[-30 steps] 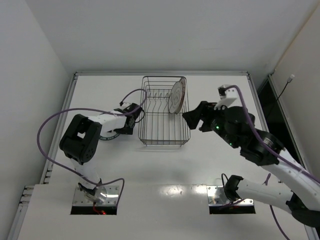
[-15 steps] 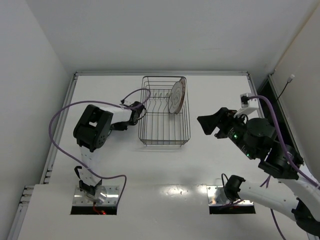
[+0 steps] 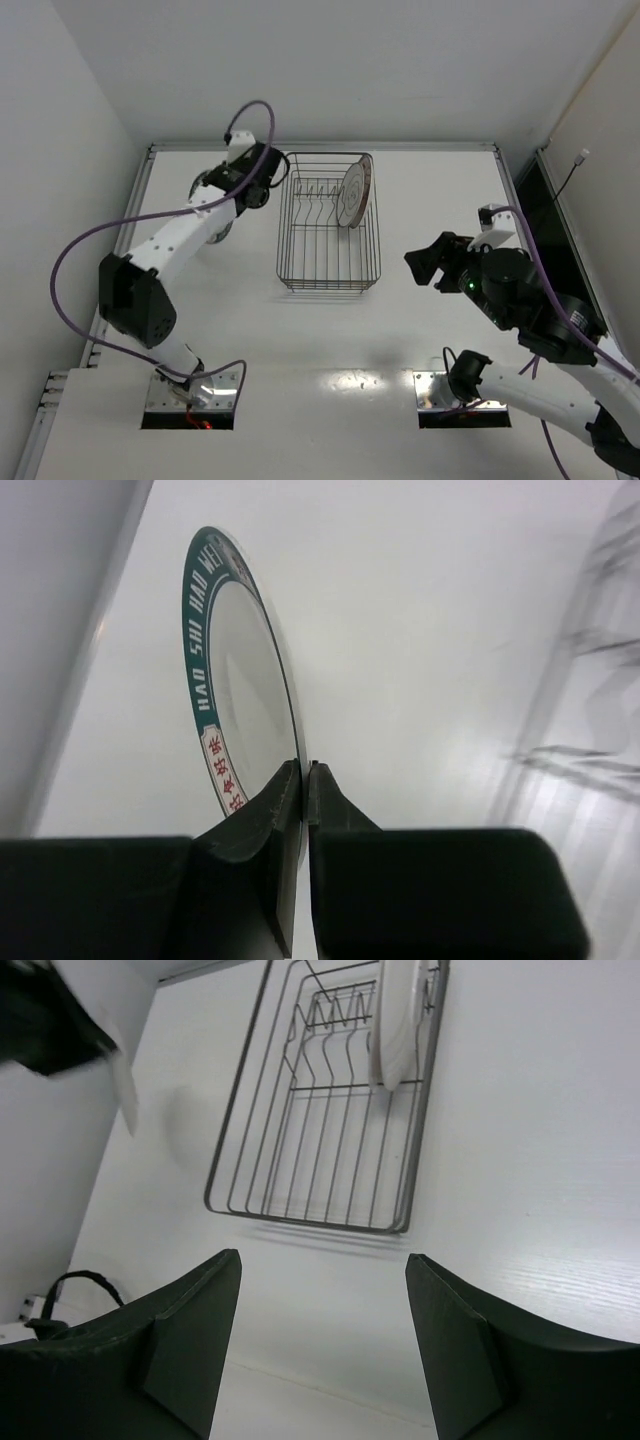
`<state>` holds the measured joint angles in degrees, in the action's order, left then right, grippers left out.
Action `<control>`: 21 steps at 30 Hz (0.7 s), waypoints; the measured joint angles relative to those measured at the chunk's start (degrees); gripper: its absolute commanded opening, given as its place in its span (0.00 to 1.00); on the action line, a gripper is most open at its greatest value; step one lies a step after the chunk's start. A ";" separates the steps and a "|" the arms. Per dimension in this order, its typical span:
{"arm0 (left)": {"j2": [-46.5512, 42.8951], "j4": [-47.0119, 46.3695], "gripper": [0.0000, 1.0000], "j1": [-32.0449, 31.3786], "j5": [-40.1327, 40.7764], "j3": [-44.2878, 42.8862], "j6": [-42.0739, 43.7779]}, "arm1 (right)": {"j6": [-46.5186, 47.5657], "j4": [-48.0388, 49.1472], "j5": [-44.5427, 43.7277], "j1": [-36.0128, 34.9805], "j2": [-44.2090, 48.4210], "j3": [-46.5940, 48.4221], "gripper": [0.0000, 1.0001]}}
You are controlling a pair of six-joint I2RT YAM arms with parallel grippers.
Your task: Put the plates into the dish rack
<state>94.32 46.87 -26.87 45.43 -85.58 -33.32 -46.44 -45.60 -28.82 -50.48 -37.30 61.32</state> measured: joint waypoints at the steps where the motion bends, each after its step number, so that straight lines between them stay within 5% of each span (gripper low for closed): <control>1: -1.33 0.61 0.00 -0.76 -1.01 -4.39 -0.13 | -0.31 -0.81 -0.46 0.02 0.63 -0.63 0.64; 8: -10.38 -9.46 0.00 -4.09 -19.98 -17.68 -2.36 | -2.71 -5.14 -2.08 0.09 4.50 -4.02 0.64; 15: -8.70 -32.11 0.00 -4.57 -41.40 -8.90 -8.31 | -3.67 -7.72 -2.25 0.09 7.43 -5.27 0.64; 21: 0.42 -41.62 0.00 -5.01 -50.42 -0.66 -11.80 | -4.00 -9.92 -2.23 0.09 9.57 -5.27 0.61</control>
<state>94.74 5.26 -31.88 -4.99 -86.24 -45.12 -50.43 -55.53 -31.05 -50.39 -27.73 56.05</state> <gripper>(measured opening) 0.020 0.610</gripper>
